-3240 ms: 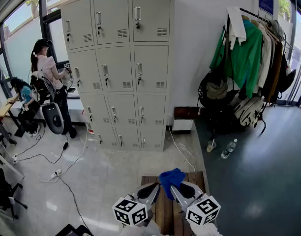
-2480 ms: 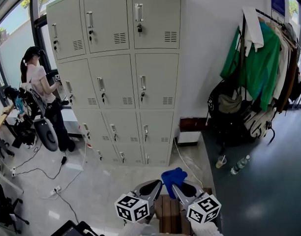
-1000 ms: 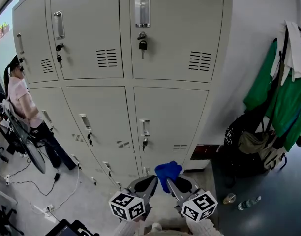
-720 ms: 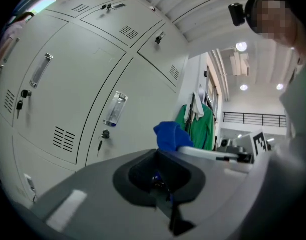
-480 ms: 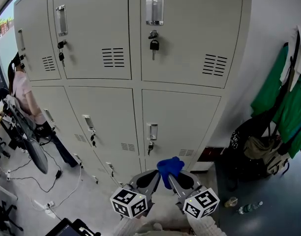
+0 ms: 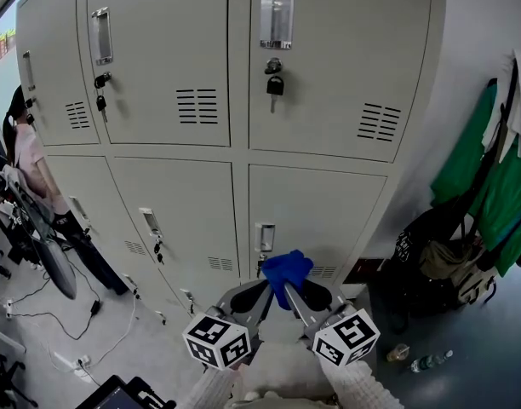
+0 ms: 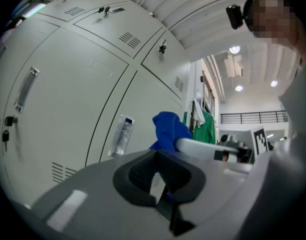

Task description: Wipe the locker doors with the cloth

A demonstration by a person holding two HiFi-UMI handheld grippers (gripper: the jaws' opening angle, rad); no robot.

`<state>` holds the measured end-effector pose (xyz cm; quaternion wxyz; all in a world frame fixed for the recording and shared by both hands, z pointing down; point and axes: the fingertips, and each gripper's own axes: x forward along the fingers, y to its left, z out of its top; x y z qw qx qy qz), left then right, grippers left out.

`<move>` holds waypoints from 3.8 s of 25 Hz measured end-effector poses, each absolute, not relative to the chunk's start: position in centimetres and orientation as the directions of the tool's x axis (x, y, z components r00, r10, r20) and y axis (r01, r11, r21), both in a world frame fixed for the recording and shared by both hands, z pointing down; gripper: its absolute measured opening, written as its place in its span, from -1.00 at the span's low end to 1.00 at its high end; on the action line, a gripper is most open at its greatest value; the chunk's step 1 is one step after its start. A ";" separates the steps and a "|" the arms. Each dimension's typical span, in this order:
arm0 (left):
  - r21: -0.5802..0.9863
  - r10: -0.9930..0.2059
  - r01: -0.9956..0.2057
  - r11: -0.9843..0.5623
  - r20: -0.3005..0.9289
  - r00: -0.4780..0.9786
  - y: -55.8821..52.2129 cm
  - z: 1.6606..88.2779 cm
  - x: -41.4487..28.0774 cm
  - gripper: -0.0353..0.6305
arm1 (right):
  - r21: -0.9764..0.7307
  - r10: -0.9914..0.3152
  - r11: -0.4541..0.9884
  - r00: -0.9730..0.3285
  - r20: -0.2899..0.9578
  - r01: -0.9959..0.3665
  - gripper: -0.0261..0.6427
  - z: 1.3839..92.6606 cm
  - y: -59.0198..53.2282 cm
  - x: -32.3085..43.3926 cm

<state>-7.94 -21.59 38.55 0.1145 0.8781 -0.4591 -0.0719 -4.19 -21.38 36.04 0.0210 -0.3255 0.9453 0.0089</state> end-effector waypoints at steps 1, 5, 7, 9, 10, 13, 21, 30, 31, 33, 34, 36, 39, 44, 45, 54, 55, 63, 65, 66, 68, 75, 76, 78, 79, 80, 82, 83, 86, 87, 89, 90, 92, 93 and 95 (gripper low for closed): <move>0.261 -0.826 -0.792 -0.552 -0.040 0.562 -22.1 37.7 -8.3 -0.87 | 0.019 -0.614 0.788 -0.787 -0.062 -0.616 -0.75 35.1 -22.0 -4.5; 0.215 -0.833 -0.805 -0.553 -0.118 0.540 -24.1 33.7 -9.9 -0.88 | 0.100 -0.608 0.779 -0.785 -0.121 -0.619 -0.75 31.0 -24.5 -5.8; 0.179 -0.828 -0.809 -0.560 -0.150 0.540 -25.1 31.9 -10.4 -0.87 | 0.145 -0.602 0.772 -0.785 -0.146 -0.619 -0.75 29.2 -25.6 -6.5; 0.150 -0.822 -0.810 -0.567 -0.172 0.543 -25.7 30.4 -10.6 -0.88 | 0.179 -0.598 0.765 -0.785 -0.162 -0.619 -0.75 27.5 -26.3 -7.1; 0.135 -0.818 -0.811 -0.570 -0.184 0.545 -26.0 29.6 -10.7 -0.87 | 0.193 -0.597 0.761 -0.785 -0.169 -0.620 -0.75 26.7 -26.5 -7.3; 0.099 -0.805 -0.810 -0.579 -0.226 0.548 -26.8 27.0 -11.3 -0.87 | 0.225 -0.595 0.745 -0.778 -0.202 -0.628 -0.75 24.2 -27.5 -8.3; 0.086 -0.801 -0.816 -0.572 -0.276 0.532 -28.1 24.6 -13.4 -0.87 | 0.198 -0.637 0.716 -0.743 -0.207 -0.669 -0.75 22.5 -30.3 -9.4; 0.122 -0.800 -0.798 -0.590 -0.224 0.557 -29.4 26.7 -13.6 -0.88 | 0.193 -0.642 0.711 -0.737 -0.212 -0.676 -0.75 23.2 -30.8 -9.6; 0.126 -0.801 -0.798 -0.589 -0.218 0.557 -29.4 27.0 -13.5 -0.87 | 0.189 -0.644 0.712 -0.736 -0.207 -0.676 -0.75 23.6 -30.8 -9.6; 0.137 -0.803 -0.795 -0.590 -0.204 0.560 -29.4 27.8 -13.5 -0.88 | 0.178 -0.647 0.716 -0.737 -0.195 -0.675 -0.75 24.5 -30.8 -9.6; 0.143 -0.803 -0.794 -0.591 -0.193 0.563 -29.4 28.3 -13.4 -0.88 | 0.173 -0.647 0.719 -0.739 -0.188 -0.674 -0.75 25.0 -30.8 -9.6; 0.155 -0.806 -0.792 -0.590 -0.168 0.567 -29.4 29.3 -13.2 -0.87 | 0.164 -0.649 0.723 -0.742 -0.171 -0.671 -0.75 26.0 -30.8 -9.6; 0.180 -0.812 -0.792 -0.584 -0.132 0.568 -29.3 31.1 -13.2 -0.88 | 0.144 -0.654 0.729 -0.743 -0.143 -0.669 -0.75 27.7 -30.9 -9.5; 0.237 -0.815 -0.784 -0.574 -0.075 0.574 -29.1 34.6 -12.8 -0.88 | 0.086 -0.670 0.733 -0.738 -0.083 -0.675 -0.75 31.6 -31.1 -8.7; 0.242 -0.818 -0.787 -0.568 -0.064 0.571 -29.1 35.2 -12.7 -0.87 | 0.073 -0.674 0.732 -0.735 -0.073 -0.678 -0.75 32.4 -31.1 -8.6; 0.306 -0.816 -0.782 -0.544 0.023 0.577 -28.7 40.0 -11.5 -0.87 | -0.013 -0.696 0.717 -0.716 0.052 -0.697 -0.75 39.0 -31.5 -7.4; 0.311 -0.816 -0.781 -0.541 0.032 0.578 -28.6 40.4 -11.4 -0.87 | -0.012 -0.696 0.716 -0.715 0.064 -0.698 -0.75 39.7 -31.5 -7.3; 0.378 -0.817 -0.776 -0.505 0.082 0.571 -28.5 44.1 -10.7 -0.88 | -0.025 -0.696 0.708 -0.704 0.140 -0.706 -0.75 44.4 -31.7 -7.0; 0.396 -0.814 -0.772 -0.497 0.096 0.573 -28.5 45.2 -10.4 -0.87 | -0.039 -0.694 0.706 -0.701 0.164 -0.707 -0.75 45.9 -31.8 -6.8; 0.399 -0.812 -0.772 -0.494 0.106 0.574 -28.5 45.7 -10.2 -0.88 | -0.044 -0.693 0.705 -0.701 0.172 -0.708 -0.75 46.6 -31.8 -6.8; 0.407 -0.807 -0.772 -0.489 0.125 0.577 -28.5 46.8 -10.0 -0.87 | -0.059 -0.689 0.704 -0.701 0.184 -0.708 -0.75 47.8 -31.9 -6.8; 0.440 -0.800 -0.770 -0.462 0.167 0.576 -28.4 49.3 -10.0 -0.88 | -0.106 -0.674 0.700 -0.702 0.228 -0.706 -0.75 51.1 -31.9 -7.3; 0.439 -0.799 -0.771 -0.462 0.171 0.576 -28.3 49.5 -9.9 -0.88 | -0.112 -0.672 0.699 -0.702 0.235 -0.706 -0.75 51.5 -31.9 -7.3; 0.437 -0.798 -0.773 -0.460 0.178 0.576 -28.2 49.8 -9.9 -0.87 | -0.125 -0.667 0.694 -0.699 0.259 -0.709 -0.75 52.3 -31.9 -7.4; 0.438 -0.797 -0.773 -0.459 0.180 0.576 -28.2 49.9 -9.8 -0.88 | -0.130 -0.665 0.691 -0.695 0.271 -0.711 -0.75 52.7 -31.9 -7.4; 0.438 -0.797 -0.773 -0.459 0.180 0.576 -28.2 49.9 -9.8 -0.87 | -0.134 -0.666 0.686 -0.692 0.278 -0.715 -0.75 52.9 -32.0 -7.3; 0.435 -0.797 -0.773 -0.461 0.180 0.577 -28.1 49.9 -9.8 -0.88 | -0.137 -0.669 0.680 -0.687 0.283 -0.720 -0.75 53.0 -32.0 -7.2; 0.432 -0.797 -0.775 -0.462 0.181 0.576 -28.0 49.8 -9.8 -0.87 | -0.138 -0.670 0.679 -0.685 0.285 -0.721 -0.75 53.0 -32.0 -7.2; 0.431 -0.799 -0.777 -0.460 0.180 0.573 -27.9 49.7 -9.8 -0.88 | -0.140 -0.666 0.680 -0.686 0.293 -0.720 -0.75 53.0 -31.8 -7.3; 0.429 -0.799 -0.776 -0.462 0.177 0.574 -27.9 49.6 -9.6 -0.88 | -0.142 -0.665 0.681 -0.687 0.292 -0.719 -0.75 52.8 -31.7 -7.2; 0.426 -0.796 -0.769 -0.477 0.163 0.584 -28.0 49.1 -9.2 -0.88 | -0.143 -0.669 0.680 -0.688 0.281 -0.719 -0.75 52.2 -31.4 -6.8; 0.423 -0.793 -0.764 -0.487 0.153 0.590 -27.9 48.7 -8.9 -0.88 | -0.142 -0.674 0.678 -0.687 0.273 -0.722 -0.75 51.7 -31.4 -6.6; 0.417 -0.791 -0.759 -0.499 0.138 0.596 -27.9 48.1 -8.6 -0.88 | -0.140 -0.684 0.673 -0.683 0.256 -0.726 -0.75 50.8 -31.2 -6.1; 0.415 -0.792 -0.759 -0.502 0.132 0.597 -27.8 47.8 -8.5 -0.87 | -0.140 -0.688 0.672 -0.682 0.247 -0.728 -0.75 50.3 -31.0 -5.9; 0.407 -0.791 -0.757 -0.511 0.120 0.599 -27.5 47.0 -8.1 -0.88 | -0.135 -0.696 0.672 -0.683 0.222 -0.728 -0.75 49.0 -30.6 -5.5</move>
